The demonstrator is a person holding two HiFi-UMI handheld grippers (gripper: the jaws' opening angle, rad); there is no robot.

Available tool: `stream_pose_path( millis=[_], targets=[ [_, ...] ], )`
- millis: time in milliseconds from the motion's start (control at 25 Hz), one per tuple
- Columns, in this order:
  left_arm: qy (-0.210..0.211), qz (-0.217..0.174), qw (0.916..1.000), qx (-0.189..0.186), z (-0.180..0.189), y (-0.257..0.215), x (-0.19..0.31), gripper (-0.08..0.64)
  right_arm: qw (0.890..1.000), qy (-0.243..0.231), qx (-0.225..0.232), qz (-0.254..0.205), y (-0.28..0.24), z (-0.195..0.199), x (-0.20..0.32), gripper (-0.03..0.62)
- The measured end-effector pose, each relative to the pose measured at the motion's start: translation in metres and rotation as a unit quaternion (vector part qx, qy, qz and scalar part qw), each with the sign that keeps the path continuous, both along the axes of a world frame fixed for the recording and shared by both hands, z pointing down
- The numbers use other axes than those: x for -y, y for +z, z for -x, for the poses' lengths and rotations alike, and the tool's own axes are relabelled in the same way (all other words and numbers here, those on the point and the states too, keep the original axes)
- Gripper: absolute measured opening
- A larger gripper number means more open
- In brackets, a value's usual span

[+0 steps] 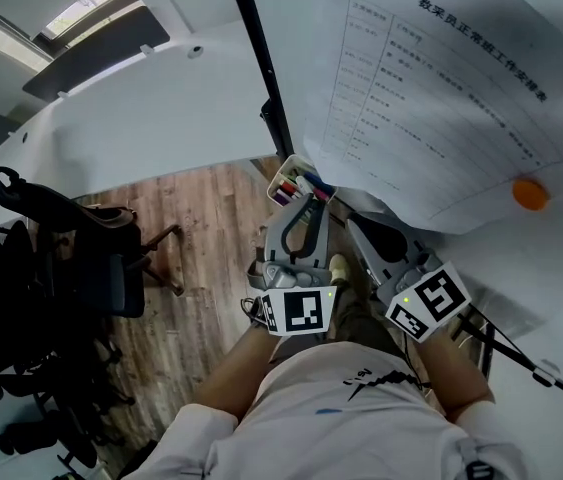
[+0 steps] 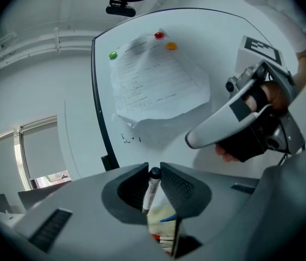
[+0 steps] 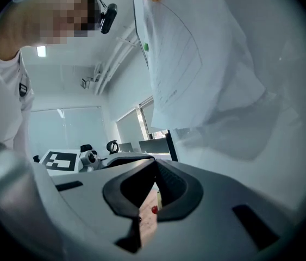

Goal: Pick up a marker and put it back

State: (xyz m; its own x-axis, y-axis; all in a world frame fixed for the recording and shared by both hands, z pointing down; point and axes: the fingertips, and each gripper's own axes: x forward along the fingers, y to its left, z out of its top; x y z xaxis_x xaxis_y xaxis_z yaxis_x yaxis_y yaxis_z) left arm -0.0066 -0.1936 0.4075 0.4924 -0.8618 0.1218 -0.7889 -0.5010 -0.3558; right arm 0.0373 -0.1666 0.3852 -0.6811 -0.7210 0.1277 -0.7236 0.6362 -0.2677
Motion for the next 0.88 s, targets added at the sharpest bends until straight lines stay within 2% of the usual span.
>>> stream_pose_path(
  millis=[360, 880],
  targets=[
    [-0.008, 0.020, 0.9996, 0.016, -0.006, 0.038, 0.016, 0.075, 1.000, -0.002, -0.008, 0.026, 0.021, -0.009, 0.011, 0.012],
    [0.001, 0.027, 0.9982, 0.054, -0.019, 0.074, 0.026, 0.074, 0.999, -0.002, -0.015, 0.044, 0.037, -0.017, 0.014, 0.012]
  ],
)
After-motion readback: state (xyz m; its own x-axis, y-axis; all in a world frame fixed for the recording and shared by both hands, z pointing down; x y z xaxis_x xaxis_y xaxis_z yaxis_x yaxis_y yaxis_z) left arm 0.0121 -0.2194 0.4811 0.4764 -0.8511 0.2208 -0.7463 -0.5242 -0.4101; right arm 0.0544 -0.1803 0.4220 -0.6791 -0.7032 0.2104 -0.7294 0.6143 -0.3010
